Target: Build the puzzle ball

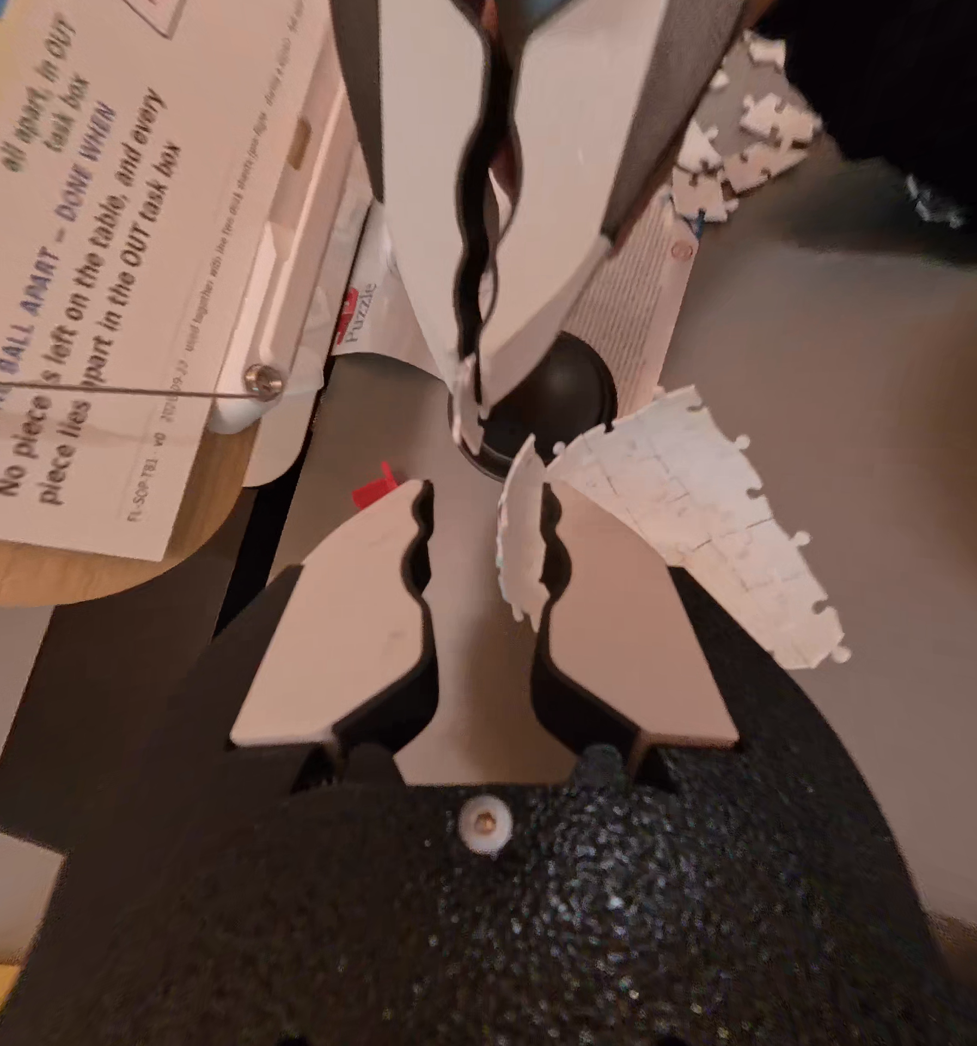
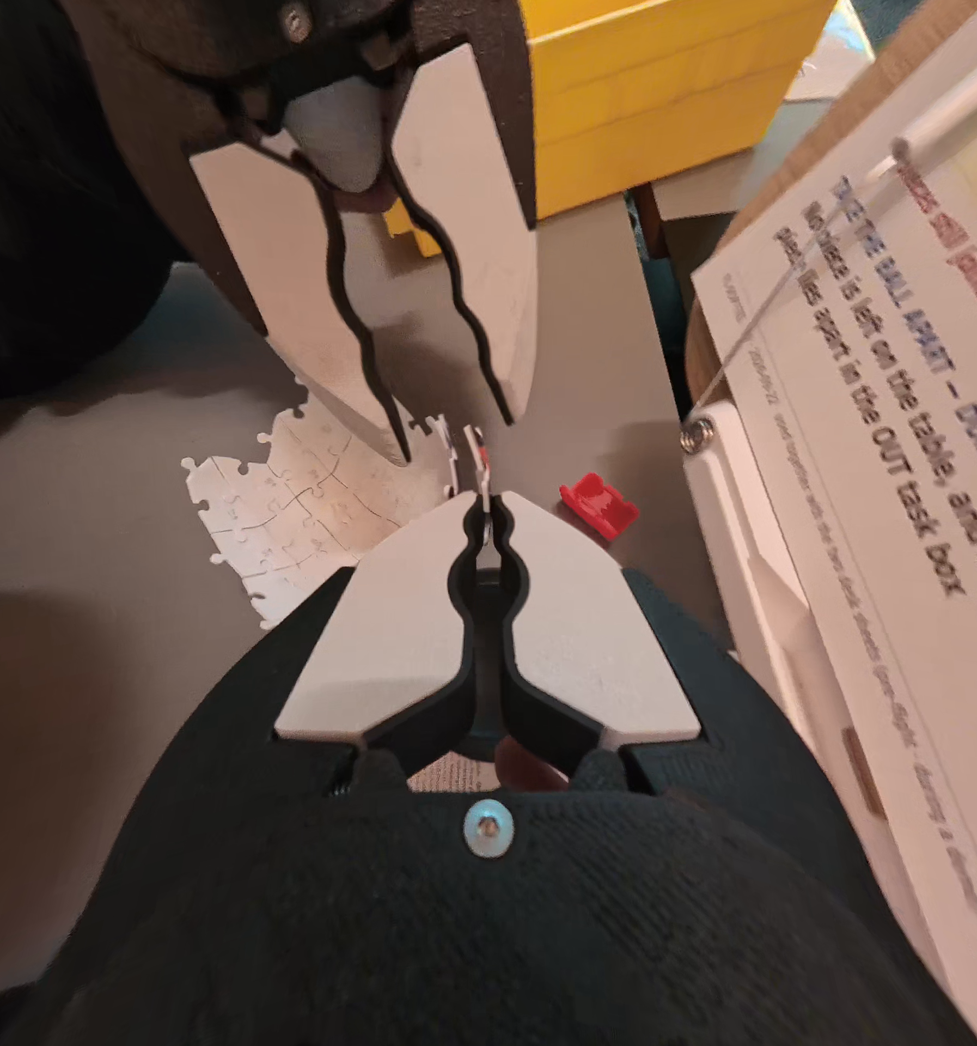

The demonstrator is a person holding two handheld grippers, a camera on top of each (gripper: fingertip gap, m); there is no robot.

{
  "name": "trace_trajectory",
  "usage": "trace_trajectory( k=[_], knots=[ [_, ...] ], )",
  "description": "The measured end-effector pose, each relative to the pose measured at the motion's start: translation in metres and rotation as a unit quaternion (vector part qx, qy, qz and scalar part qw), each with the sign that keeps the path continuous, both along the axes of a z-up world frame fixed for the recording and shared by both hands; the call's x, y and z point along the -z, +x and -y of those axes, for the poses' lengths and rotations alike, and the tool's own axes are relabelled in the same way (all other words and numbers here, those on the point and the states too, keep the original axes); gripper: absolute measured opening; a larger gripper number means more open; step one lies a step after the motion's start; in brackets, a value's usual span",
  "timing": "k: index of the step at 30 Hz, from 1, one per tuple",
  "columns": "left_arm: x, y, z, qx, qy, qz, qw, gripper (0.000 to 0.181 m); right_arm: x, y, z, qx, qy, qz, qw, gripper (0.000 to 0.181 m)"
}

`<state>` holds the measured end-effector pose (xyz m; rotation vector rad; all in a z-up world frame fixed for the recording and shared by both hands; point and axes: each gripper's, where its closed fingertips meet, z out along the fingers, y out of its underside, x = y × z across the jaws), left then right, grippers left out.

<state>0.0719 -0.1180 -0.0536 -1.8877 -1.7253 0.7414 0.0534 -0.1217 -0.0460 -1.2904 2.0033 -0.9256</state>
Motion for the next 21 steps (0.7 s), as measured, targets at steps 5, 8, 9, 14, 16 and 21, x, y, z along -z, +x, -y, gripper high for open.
trace_trajectory(
  k=[5, 8, 9, 14, 16, 21],
  knots=[
    [0.027, 0.002, -0.008, 0.032, 0.03, 0.053, 0.998, 0.049, 0.008, -0.014, -0.012, 0.037, 0.047, 0.015, 0.998, 0.002],
    [0.039, 0.001, -0.008, 0.029, 0.071, 0.061, 0.995, 0.038, 0.01, -0.024, -0.023, 0.047, 0.052, 0.013, 0.997, 0.002],
    [0.042, 0.002, -0.008, 0.025, 0.089, 0.066, 0.994, 0.037, 0.01, -0.025, -0.027, 0.048, 0.054, 0.018, 0.997, 0.002],
    [0.053, 0.006, -0.002, 0.0, 0.124, 0.08, 0.989, 0.029, 0.018, -0.032, -0.036, 0.067, 0.062, 0.018, 0.996, 0.002],
    [0.058, 0.008, 0.001, -0.008, 0.129, 0.088, 0.988, 0.029, 0.021, -0.033, -0.037, 0.071, 0.069, 0.02, 0.995, 0.002],
    [0.063, 0.01, -0.001, -0.005, 0.167, 0.112, 0.98, 0.017, 0.026, -0.034, -0.042, 0.068, 0.074, 0.014, 0.995, 0.002]
  ],
)
